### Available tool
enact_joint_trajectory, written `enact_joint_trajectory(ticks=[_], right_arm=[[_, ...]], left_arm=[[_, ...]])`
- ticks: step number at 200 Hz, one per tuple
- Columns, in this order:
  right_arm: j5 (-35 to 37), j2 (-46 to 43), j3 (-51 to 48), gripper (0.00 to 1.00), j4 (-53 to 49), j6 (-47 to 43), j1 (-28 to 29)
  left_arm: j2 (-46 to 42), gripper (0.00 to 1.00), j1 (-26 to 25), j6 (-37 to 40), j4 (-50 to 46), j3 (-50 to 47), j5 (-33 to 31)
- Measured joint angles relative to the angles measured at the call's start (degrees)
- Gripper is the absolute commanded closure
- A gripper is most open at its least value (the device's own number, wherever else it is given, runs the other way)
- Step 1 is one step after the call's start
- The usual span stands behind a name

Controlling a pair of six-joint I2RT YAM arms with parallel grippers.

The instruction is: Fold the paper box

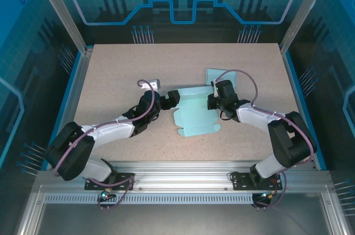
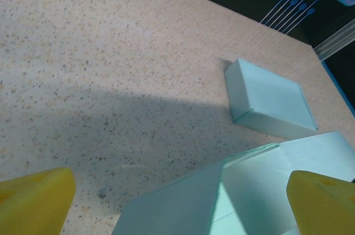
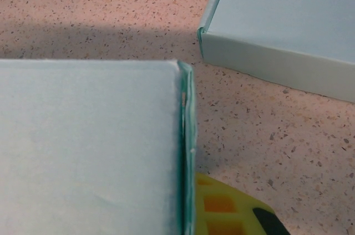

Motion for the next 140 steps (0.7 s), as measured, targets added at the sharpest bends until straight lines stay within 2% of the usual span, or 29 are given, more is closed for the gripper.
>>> enact_joint_trajectory(ticks=[64, 140], right_arm=[[0.2, 0.0, 0.0, 1.0, 0.0, 0.3, 0.0], [0.7, 0.0, 0.0, 1.0, 0.6, -0.3, 0.5]], left_arm=[[5.8, 0.01, 0.0, -0.8, -0.7, 0.5, -0.2], [12.2, 0.01, -0.6, 0.9, 1.9, 6.4, 0.8]])
